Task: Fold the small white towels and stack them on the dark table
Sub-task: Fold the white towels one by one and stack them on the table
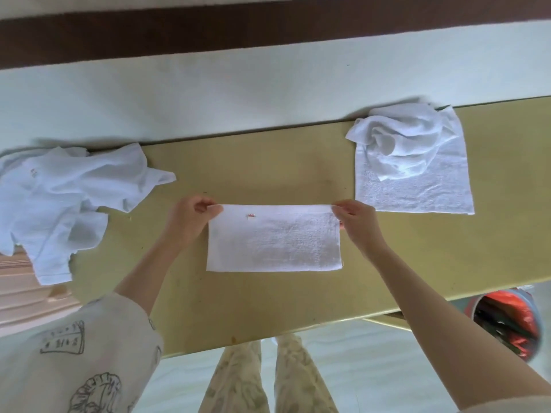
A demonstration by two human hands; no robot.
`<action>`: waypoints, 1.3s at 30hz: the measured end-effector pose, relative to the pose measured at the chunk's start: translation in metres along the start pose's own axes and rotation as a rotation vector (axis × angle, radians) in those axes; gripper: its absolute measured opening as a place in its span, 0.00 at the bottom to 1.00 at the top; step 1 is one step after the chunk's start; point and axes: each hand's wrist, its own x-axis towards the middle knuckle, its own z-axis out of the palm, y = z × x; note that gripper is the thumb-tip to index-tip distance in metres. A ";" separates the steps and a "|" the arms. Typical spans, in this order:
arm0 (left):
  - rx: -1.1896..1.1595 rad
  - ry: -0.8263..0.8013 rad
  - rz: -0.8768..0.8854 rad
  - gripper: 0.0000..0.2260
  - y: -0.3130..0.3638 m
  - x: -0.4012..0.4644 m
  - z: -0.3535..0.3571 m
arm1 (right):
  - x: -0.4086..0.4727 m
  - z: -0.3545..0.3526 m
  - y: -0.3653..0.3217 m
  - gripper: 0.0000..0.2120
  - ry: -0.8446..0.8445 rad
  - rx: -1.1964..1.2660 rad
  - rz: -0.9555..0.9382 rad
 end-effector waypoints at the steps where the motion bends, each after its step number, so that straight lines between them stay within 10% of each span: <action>1: 0.007 0.001 -0.005 0.06 -0.001 0.004 0.002 | 0.002 0.002 0.003 0.08 0.000 -0.012 0.006; 39: 0.056 -0.243 0.032 0.04 0.004 0.010 -0.015 | 0.006 -0.001 0.003 0.09 -0.150 -0.091 -0.003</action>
